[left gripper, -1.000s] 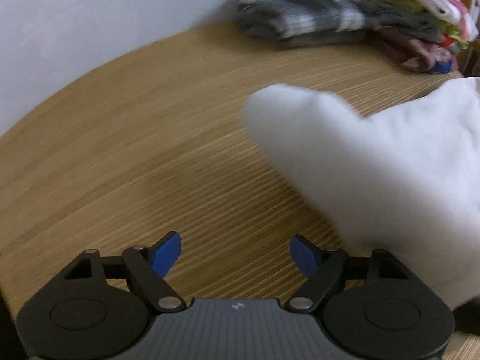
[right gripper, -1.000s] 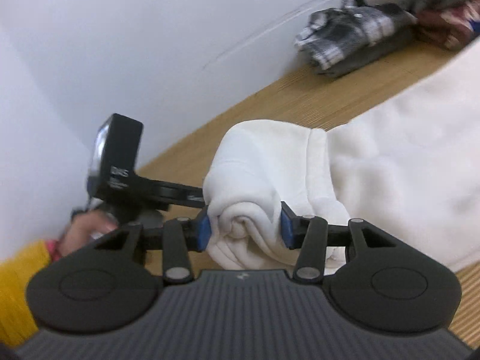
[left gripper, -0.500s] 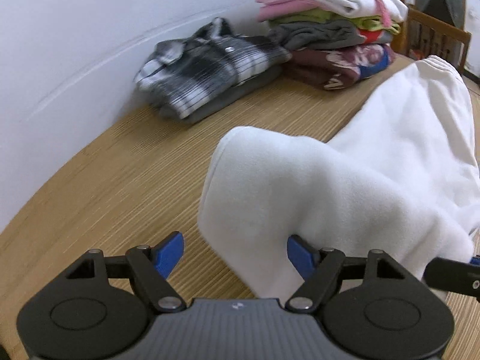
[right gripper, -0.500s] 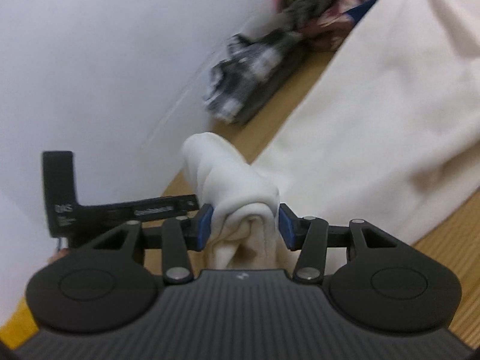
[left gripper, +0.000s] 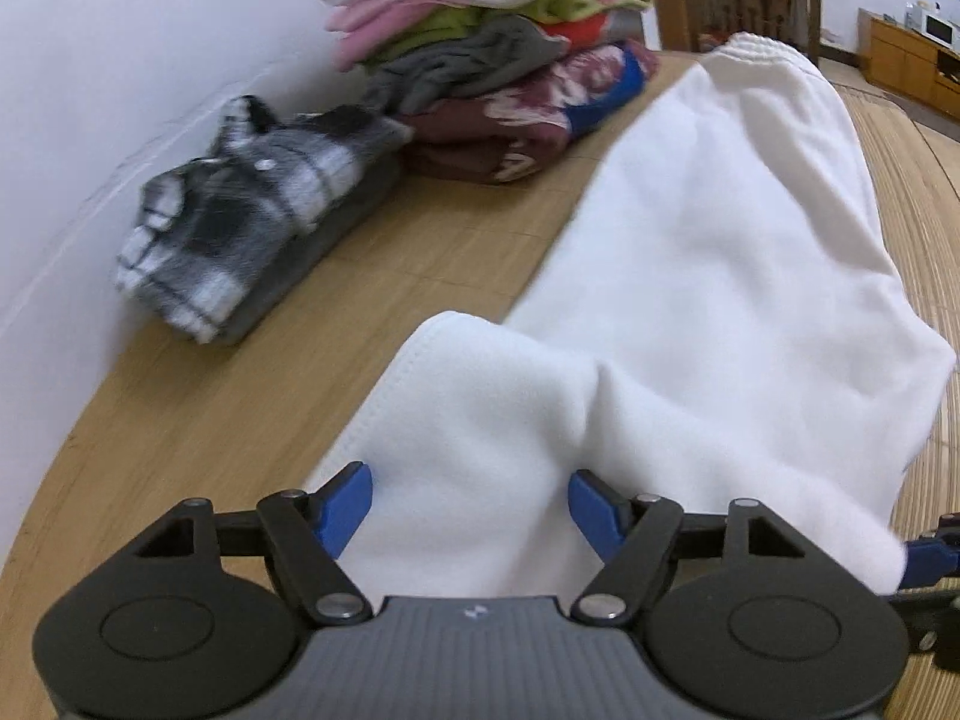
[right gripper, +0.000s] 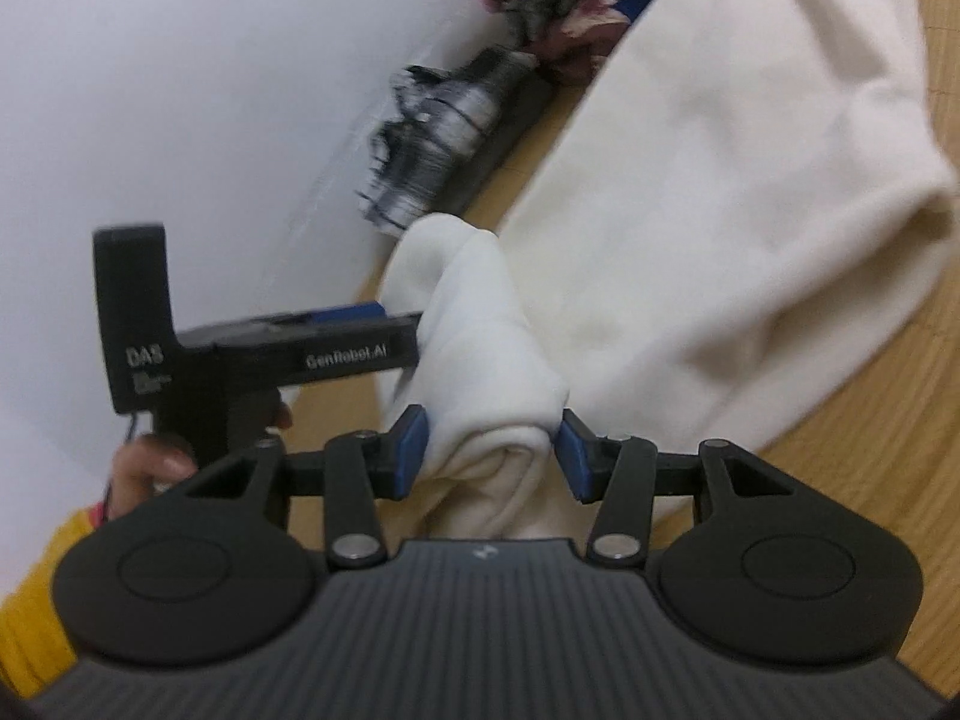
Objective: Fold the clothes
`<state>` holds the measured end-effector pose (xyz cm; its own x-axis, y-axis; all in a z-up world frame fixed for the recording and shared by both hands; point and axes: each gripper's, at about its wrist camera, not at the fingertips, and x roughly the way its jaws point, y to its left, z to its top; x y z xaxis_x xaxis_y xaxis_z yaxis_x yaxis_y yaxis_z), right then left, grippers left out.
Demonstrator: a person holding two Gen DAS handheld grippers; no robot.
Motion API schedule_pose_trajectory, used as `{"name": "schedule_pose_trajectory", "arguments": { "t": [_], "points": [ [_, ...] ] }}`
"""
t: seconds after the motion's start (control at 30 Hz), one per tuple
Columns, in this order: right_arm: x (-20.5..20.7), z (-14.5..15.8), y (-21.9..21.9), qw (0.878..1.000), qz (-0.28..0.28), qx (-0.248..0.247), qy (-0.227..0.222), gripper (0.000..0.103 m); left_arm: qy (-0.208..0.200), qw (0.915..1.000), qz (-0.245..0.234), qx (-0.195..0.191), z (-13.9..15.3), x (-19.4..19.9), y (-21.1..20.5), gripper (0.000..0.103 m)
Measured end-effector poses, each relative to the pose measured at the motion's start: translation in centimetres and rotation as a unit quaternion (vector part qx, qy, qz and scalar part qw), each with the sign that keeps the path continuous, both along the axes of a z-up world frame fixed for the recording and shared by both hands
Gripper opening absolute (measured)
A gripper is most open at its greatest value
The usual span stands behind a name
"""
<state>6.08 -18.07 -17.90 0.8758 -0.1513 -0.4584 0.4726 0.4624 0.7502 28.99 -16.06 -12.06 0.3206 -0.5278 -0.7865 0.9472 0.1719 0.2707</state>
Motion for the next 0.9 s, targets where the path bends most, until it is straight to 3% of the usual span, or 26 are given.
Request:
{"name": "schedule_pose_trajectory", "arguments": {
  "t": [0.07,0.13,0.23,0.37,0.47,0.57,0.73,0.9],
  "points": [
    [-0.8,0.3,-1.2,1.0,0.0,-0.011,0.02,0.051,-0.001,1.0,-0.001,0.001,-1.2,-0.7,-1.1,0.078],
    [-1.8,2.0,-2.2,0.996,0.008,-0.073,0.049,0.05,-0.007,1.0,0.003,-0.001,-1.9,-1.1,-1.9,0.081],
    [-2.4,4.9,-1.7,0.979,0.039,-0.186,0.072,0.05,0.008,0.9999,0.008,-0.002,-1.8,-0.7,-2.3,0.083],
    [0.5,5.0,-0.3,0.96,0.097,-0.257,0.06,0.049,0.023,0.9997,0.012,0.006,-1.6,-0.1,-2.9,0.085],
    [3.3,2.0,0.2,0.952,0.139,-0.255,0.1,0.047,0.009,0.9998,0.011,0.014,-0.9,-0.1,-2.9,0.086],
    [3.3,1.7,0.8,0.942,0.151,-0.283,0.102,0.047,0.007,0.9995,0.03,-0.009,1.0,0.9,-1.8,0.085],
    [2.9,1.9,0.0,0.947,0.16,-0.26,0.096,0.047,-0.051,0.9969,0.059,0.007,2.0,4.2,-0.4,0.086],
    [2.8,2.1,-0.1,0.957,0.134,-0.244,0.083,0.05,-0.044,0.9973,0.025,0.055,-0.4,6.8,-1.5,0.094]
  ]
}}
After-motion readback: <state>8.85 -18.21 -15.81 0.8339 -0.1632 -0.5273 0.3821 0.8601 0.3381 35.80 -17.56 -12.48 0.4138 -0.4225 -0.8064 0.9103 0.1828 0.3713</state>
